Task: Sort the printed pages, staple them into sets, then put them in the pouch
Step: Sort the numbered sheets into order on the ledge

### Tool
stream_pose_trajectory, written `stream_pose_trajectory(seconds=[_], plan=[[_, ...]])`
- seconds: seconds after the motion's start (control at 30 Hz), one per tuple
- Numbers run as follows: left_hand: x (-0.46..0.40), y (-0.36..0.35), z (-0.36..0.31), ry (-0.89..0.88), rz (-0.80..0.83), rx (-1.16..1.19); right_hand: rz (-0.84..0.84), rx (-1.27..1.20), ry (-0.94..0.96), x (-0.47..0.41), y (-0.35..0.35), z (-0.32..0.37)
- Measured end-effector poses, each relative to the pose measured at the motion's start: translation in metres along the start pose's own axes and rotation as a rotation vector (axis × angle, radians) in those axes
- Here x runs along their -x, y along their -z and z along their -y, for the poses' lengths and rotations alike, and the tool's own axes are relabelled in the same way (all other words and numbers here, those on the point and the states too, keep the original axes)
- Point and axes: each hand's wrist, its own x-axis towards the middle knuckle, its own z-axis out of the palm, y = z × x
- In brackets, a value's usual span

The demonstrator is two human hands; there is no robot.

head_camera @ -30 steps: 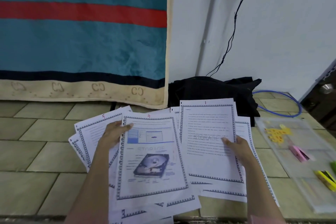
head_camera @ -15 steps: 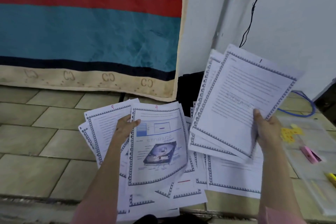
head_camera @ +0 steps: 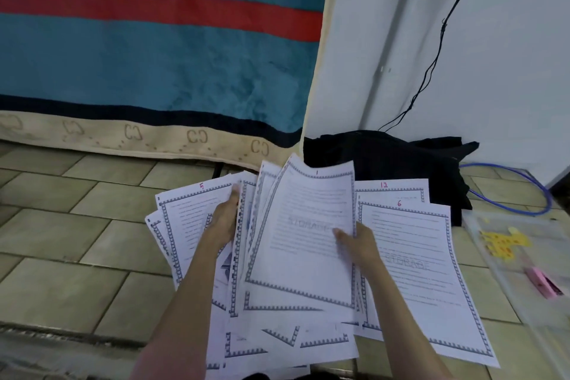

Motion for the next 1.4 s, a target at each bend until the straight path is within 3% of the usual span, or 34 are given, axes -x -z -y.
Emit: stream_pose_trajectory(seconds=[0.17, 0.33, 0.43, 0.5, 0.53, 0.63, 0.7, 0.77, 0.93, 1.03, 1.23, 1.4], plan=[[0.019, -0.014, 0.000, -0.126, 0.073, -0.195, 0.114, 0.101, 0.039, 0.003, -0.002, -0.006], [0.024, -0.005, 0.001, -0.102, 0.306, 0.089, 0.089, -0.063, 0.077, 0.020, 0.005, 0.011], [0.029, 0.000, -0.001, -0.103, 0.349, 0.181, 0.195, -0.054, 0.001, 0.016, 0.009, 0.012], [0.033, 0.003, -0.002, -0.193, 0.174, 0.240, 0.180, -0.036, -0.026, 0.010, 0.004, 0.009], [0.033, 0.007, -0.001, -0.269, -0.032, 0.189, 0.173, -0.029, -0.024, 0.010, 0.001, 0.006], [0.030, 0.031, 0.008, -0.342, -0.783, -0.259, 0.163, 0.002, 0.011, 0.006, -0.008, -0.004], [0.033, 0.046, 0.012, -0.235, -0.974, -0.460, 0.125, -0.010, -0.008, 0.007, -0.009, -0.001], [0.036, 0.054, 0.013, -0.119, -0.917, -0.534, 0.127, -0.035, -0.022, 0.009, -0.011, 0.003], [0.026, 0.069, 0.020, 0.052, -0.812, -0.438, 0.184, -0.111, 0.009, 0.006, -0.015, -0.004], [0.027, 0.072, 0.010, -0.098, -0.780, -0.368, 0.183, -0.098, -0.009, 0.010, -0.017, 0.002], [0.063, 0.068, -0.061, -0.434, -0.971, -0.341, 0.192, -0.106, 0.078, 0.014, -0.025, 0.007], [0.111, 0.072, -0.115, -0.608, -0.794, -0.520, 0.200, -0.168, 0.104, 0.018, -0.026, 0.012]])
